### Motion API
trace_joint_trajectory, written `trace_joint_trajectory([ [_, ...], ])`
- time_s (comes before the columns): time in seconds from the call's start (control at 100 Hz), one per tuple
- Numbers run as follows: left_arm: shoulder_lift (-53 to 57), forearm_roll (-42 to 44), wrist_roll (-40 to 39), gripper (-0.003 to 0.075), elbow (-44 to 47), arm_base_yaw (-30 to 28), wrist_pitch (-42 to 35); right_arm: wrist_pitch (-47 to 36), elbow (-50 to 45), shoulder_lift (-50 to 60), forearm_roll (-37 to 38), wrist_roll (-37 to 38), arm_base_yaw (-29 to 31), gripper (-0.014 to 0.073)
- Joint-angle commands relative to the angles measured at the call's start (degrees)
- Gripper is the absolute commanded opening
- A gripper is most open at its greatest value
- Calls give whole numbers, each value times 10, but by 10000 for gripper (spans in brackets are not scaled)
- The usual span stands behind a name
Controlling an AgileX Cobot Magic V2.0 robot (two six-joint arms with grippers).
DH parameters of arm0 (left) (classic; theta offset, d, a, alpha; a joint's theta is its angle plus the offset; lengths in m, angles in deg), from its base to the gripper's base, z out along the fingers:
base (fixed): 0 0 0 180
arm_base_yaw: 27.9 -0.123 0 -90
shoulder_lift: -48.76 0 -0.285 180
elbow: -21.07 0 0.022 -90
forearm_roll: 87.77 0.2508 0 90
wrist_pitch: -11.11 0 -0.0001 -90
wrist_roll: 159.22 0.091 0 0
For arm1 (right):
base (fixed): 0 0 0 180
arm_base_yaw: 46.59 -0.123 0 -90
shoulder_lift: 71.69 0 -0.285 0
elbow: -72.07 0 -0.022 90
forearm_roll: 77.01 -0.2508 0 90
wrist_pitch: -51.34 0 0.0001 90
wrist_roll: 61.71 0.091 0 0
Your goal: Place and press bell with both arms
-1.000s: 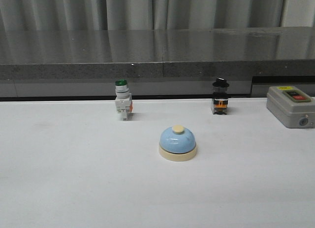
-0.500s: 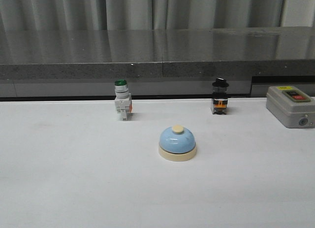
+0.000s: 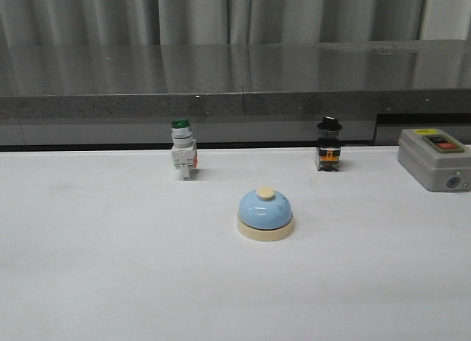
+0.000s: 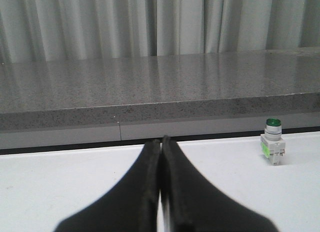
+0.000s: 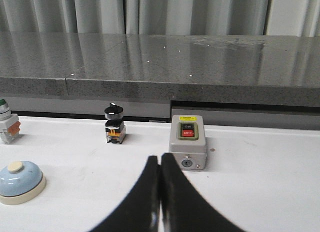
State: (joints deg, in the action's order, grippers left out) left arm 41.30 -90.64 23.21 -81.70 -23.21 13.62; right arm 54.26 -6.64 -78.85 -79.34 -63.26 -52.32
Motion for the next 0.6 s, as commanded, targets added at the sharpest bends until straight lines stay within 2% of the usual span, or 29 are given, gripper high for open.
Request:
trace_joint_trajectory([
  [0.0, 17, 0, -4, -20, 24, -1, -46, -47, 8, 10, 7, -2, 3, -60],
  [0.24, 17, 0, -4, -20, 24, -1, -46, -74, 11, 10, 3, -2, 3, -60],
  [0.43, 17, 0, -4, -20, 24, -1, -46, -61, 55, -6, -31, -1, 3, -60],
  [0.59, 17, 0, -4, -20, 24, -1, -46, 44, 146, -62, -32, -1, 3, -60],
])
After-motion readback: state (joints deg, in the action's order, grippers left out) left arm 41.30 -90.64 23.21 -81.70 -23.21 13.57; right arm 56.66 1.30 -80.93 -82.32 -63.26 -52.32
